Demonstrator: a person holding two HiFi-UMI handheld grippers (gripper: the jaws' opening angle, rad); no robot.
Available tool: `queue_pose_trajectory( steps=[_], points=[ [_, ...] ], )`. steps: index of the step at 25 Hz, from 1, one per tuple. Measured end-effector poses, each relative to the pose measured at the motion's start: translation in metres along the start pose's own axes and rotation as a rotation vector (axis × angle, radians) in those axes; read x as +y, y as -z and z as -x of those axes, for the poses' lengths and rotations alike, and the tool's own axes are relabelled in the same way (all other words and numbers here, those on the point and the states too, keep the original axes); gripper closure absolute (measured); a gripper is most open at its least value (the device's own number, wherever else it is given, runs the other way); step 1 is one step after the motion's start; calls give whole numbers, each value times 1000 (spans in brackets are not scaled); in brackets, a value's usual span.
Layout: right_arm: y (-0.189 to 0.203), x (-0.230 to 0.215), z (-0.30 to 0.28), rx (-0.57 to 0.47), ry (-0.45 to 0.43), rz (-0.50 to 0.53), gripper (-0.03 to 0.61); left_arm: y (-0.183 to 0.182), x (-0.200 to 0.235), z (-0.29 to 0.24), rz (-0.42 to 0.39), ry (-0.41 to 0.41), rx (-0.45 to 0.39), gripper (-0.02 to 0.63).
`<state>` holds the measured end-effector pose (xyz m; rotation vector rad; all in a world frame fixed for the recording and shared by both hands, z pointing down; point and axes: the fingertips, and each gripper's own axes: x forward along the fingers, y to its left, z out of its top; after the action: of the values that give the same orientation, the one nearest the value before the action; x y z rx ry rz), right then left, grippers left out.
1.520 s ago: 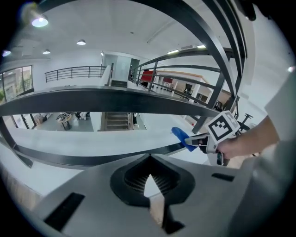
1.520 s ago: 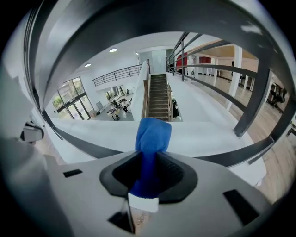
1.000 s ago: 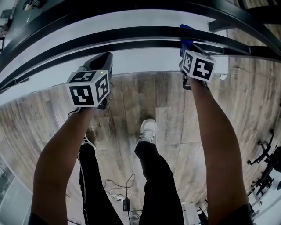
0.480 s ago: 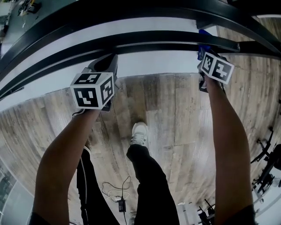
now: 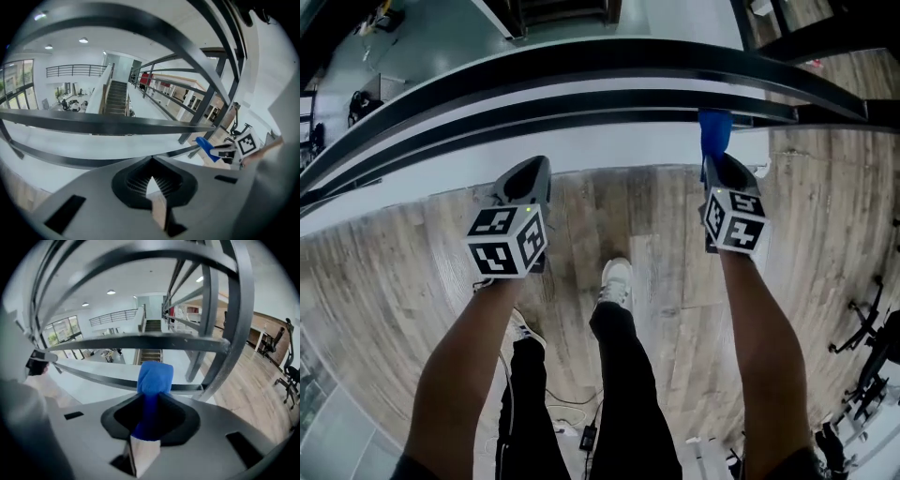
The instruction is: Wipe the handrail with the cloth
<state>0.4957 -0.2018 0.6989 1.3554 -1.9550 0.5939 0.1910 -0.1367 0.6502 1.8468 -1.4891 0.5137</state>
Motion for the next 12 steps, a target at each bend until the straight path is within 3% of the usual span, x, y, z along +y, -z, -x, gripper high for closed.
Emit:
queue_pose_trajectory(
  steps=[5, 8, 12],
  points=[
    [-35, 114, 126, -110, -83, 92, 471, -12, 13, 123, 6, -45, -84, 611],
    [-73, 181, 200, -200, -80, 49, 471, -22, 19, 205, 23, -37, -125, 611],
    [-93, 275, 346, -223, -101, -40, 471, -20, 11, 355, 65, 13, -98, 611]
  ],
)
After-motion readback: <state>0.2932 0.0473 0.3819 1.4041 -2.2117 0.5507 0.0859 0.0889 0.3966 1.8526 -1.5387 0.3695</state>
